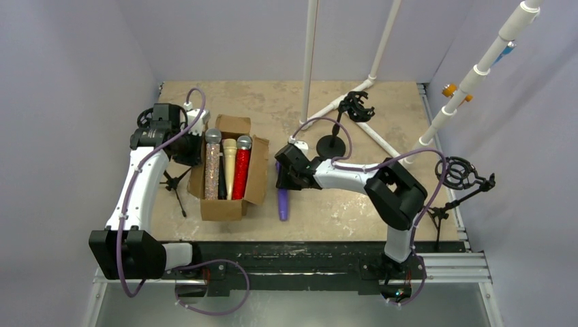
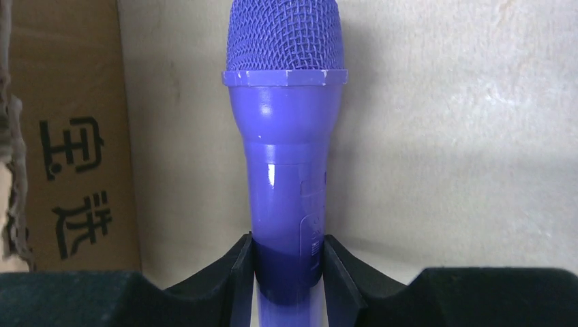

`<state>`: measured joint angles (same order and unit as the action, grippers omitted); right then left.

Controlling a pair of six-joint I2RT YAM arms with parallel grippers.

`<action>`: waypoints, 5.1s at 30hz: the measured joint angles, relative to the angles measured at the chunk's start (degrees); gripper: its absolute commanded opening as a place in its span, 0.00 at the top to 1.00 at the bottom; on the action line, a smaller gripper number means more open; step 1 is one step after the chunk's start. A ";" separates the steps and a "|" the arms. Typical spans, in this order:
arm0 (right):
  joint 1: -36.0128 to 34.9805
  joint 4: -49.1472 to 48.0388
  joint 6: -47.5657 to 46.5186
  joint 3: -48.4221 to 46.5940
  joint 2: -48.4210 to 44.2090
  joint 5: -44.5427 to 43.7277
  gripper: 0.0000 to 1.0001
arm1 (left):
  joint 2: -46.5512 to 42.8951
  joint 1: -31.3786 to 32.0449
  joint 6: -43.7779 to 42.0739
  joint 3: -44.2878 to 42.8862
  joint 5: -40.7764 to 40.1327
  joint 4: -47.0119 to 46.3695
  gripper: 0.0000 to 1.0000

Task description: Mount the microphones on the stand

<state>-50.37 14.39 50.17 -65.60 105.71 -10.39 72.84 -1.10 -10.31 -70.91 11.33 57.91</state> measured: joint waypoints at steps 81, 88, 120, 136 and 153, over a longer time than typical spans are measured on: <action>-5.95 -29.99 -1.81 -19.63 9.05 17.42 0.95 | -1.73 -1.49 3.85 -0.02 3.15 1.05 1.00; -3.45 -28.79 -2.23 -15.04 -1.60 17.42 1.00 | -1.73 -1.49 3.69 -0.02 1.86 1.07 1.00; 6.19 -8.20 -7.26 12.28 -9.33 9.05 1.00 | -1.84 -1.46 3.67 -0.02 0.68 1.16 1.00; -0.33 -11.10 0.72 2.69 0.31 11.15 0.38 | -3.28 -1.46 3.69 0.02 2.19 2.03 1.00; 0.55 -3.52 0.20 -5.03 -13.53 1.49 0.46 | -5.33 -1.51 3.65 3.72 1.66 1.31 1.00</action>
<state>-49.82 10.87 50.37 -70.63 92.18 -8.91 67.51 -2.61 -6.66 -67.20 12.99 59.22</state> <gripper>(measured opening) 0.544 0.011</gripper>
